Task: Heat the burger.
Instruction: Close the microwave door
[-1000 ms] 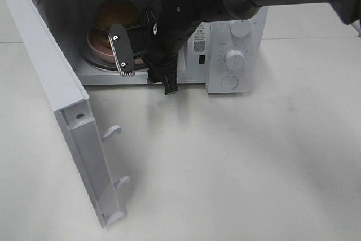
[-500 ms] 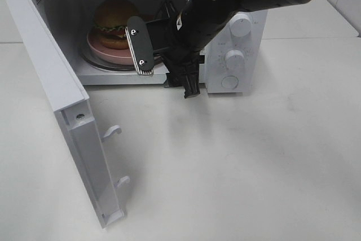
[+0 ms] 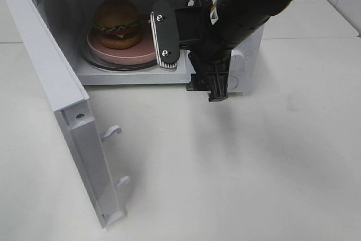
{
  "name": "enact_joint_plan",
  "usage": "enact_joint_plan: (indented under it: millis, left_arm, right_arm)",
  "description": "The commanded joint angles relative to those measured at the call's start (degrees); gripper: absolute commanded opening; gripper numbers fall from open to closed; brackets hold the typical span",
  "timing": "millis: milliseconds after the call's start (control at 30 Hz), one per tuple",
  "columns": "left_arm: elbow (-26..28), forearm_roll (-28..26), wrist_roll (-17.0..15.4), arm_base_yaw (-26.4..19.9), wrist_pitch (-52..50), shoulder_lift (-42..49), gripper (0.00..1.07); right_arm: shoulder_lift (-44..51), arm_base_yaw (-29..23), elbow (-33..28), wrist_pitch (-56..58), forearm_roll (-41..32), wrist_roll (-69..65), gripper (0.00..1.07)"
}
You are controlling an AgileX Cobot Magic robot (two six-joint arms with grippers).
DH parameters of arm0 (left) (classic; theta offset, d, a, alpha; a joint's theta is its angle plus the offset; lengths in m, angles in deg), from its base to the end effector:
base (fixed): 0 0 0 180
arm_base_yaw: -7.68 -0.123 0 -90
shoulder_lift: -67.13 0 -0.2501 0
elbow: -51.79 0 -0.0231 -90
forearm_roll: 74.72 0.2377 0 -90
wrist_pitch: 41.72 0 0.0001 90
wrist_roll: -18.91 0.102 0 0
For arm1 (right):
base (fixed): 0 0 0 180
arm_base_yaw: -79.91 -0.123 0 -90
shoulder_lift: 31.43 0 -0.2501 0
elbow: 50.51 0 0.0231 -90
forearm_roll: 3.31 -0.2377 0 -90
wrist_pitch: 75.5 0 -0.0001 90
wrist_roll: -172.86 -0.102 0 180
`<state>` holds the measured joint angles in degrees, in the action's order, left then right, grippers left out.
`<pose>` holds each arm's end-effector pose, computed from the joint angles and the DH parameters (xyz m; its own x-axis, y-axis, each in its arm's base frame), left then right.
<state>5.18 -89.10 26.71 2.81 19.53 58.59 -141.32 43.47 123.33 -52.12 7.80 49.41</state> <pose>0.0261 -0.0201 0.2718 -0.4294 -0.0234 -0.9028 0.1185 0.9896 -0.0820 0.3066 0.2167 0.1977 0.2675 -0.9414 -0.2055 -0.7759 -0.0840 -0.6252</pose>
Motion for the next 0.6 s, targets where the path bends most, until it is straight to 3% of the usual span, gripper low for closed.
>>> enact_joint_plan:
  millis: [33, 367, 600]
  left_arm:
    - [0.0, -0.1, -0.2, 0.1, -0.3, 0.9, 1.00]
    - [0.0, -0.1, -0.2, 0.1, -0.3, 0.9, 1.00]
    - [0.0, -0.1, -0.2, 0.1, -0.3, 0.9, 1.00]
  right_arm:
    - [4.8, 0.2, -3.5, 3.2, 2.6, -5.3, 0.79]
    - [13.5, 0.2, -9.1, 12.5, 4.2, -25.4, 0.76]
    - [16.7, 0.2, -9.9, 18.6, 4.3, -39.9, 0.76]
